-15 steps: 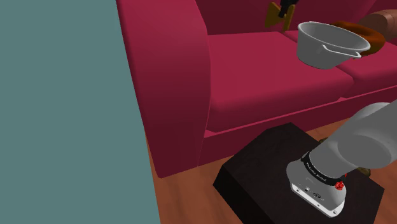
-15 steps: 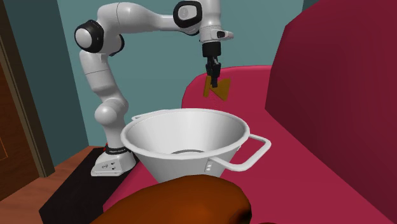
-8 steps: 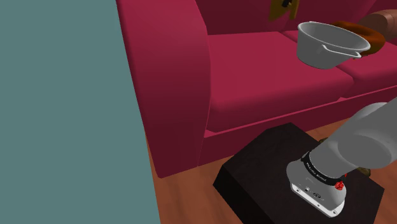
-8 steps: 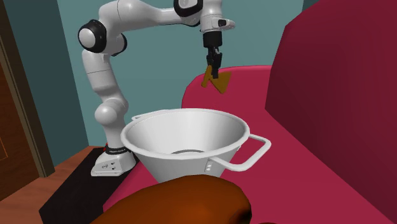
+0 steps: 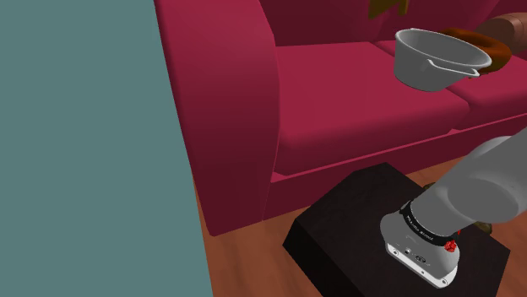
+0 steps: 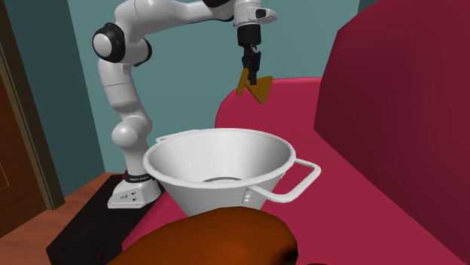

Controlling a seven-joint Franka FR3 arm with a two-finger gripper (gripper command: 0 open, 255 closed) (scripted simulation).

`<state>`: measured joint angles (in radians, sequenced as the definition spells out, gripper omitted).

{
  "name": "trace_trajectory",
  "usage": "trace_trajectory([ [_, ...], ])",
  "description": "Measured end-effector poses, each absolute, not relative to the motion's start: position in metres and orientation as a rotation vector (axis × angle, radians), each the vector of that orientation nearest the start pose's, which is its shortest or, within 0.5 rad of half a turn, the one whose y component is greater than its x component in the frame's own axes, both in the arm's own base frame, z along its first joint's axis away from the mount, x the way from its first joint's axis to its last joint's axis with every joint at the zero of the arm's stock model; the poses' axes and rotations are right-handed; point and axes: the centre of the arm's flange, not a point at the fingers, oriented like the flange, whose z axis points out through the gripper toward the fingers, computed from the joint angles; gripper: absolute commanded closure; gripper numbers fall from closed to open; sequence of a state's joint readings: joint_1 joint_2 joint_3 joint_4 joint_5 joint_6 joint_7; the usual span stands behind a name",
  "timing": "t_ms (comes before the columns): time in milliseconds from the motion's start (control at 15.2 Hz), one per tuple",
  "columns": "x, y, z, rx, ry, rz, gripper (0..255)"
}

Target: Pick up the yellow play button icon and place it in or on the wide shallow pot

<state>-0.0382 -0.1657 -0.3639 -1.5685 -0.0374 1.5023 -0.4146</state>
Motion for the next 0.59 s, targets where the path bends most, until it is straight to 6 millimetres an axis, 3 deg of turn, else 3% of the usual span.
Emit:
trace_trajectory([
  [594,0.385,-0.316,0.708,-3.153,-0.015,-0.142,255],
])
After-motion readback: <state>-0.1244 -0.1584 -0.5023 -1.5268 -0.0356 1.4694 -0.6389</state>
